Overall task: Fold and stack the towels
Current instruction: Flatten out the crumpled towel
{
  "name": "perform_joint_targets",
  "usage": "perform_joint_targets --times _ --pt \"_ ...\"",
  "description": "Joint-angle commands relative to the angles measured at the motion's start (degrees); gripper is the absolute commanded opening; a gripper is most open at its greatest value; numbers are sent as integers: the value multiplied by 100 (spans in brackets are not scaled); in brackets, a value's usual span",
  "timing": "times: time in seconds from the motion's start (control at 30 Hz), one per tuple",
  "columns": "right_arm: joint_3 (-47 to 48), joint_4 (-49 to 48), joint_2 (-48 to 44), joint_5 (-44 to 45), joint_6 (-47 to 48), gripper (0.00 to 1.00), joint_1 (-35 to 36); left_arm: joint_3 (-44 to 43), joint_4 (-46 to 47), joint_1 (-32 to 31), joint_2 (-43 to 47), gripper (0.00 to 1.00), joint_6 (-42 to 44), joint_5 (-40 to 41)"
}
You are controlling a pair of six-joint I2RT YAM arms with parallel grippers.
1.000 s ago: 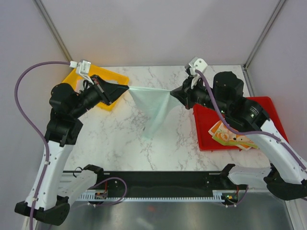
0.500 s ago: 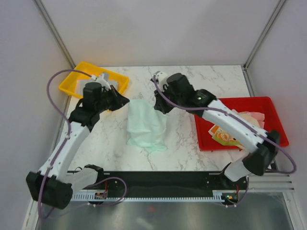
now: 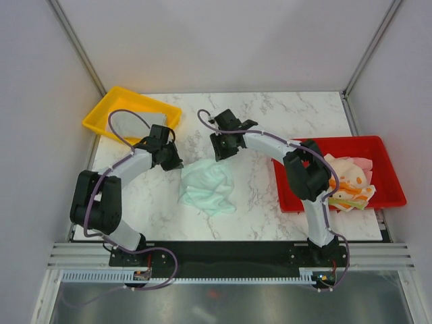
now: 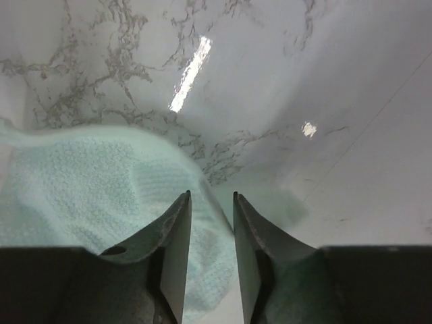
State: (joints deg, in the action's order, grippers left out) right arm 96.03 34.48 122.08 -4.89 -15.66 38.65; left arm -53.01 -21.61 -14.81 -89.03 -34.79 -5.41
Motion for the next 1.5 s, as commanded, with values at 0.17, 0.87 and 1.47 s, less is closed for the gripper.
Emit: perform_joint_targets --times 0.17,0.87,1.47 --pt "-339 -662 -598 -1155 1101 52 -683 -657 429 13 -404 2 86 374" --pt "-849 -1391 -291 -2869 3886 50 -1343 -1316 253 4 -870 2 402 647" --pt "-541 -636 194 -3246 4265 45 -1474 -1431 236 -4 -1002 2 411 664"
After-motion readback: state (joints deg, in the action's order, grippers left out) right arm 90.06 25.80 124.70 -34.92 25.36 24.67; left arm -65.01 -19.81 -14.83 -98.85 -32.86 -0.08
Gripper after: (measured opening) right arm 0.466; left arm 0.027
